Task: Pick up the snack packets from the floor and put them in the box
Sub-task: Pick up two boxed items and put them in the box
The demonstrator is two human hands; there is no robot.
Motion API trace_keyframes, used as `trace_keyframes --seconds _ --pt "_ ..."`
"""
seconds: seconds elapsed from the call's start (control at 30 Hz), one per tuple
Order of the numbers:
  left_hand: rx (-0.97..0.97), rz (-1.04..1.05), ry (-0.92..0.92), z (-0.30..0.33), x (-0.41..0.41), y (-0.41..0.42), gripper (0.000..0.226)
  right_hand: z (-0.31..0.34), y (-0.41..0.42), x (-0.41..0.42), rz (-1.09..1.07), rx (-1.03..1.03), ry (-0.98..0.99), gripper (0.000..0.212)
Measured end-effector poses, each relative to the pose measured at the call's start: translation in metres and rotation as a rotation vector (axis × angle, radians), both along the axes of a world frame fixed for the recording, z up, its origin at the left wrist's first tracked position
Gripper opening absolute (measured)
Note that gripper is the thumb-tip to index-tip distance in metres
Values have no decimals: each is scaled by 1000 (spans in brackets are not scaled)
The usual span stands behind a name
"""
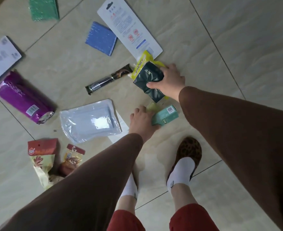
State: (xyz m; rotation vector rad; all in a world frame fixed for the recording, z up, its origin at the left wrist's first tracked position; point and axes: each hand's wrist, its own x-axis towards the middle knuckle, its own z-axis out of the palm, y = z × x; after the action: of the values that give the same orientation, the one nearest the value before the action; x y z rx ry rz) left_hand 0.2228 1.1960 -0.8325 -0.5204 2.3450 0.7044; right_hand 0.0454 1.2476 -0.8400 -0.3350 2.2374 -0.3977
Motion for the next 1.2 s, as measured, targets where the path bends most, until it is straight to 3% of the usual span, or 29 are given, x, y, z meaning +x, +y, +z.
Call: trace_keyframes --seconds 0.1,0.3,0.5,0.57,0.77,1.0,1.2 --pt "90 34 -28 10 5 -6 50 15 5 7 -85 -47 -50 44" --pt "128 77 -67 62 31 -33 52 83 42 17 -290 -196 28 38" --pt "157 395 33 136 66 -69 40 157 47 53 -423 -242 -12 39" --pt "173 497 79 159 84 -79 30 180 39 79 -461 -294 -47 39" --pt "241 786 193 230 159 -108 29 241 7 174 -551 -459 -173 36" --pt "210 885 189 292 256 -158 34 302 -47 267 -516 -508 -231 37" --pt "293 1037 236 321 330 -242 37 336 -130 340 -479 -519 -212 36"
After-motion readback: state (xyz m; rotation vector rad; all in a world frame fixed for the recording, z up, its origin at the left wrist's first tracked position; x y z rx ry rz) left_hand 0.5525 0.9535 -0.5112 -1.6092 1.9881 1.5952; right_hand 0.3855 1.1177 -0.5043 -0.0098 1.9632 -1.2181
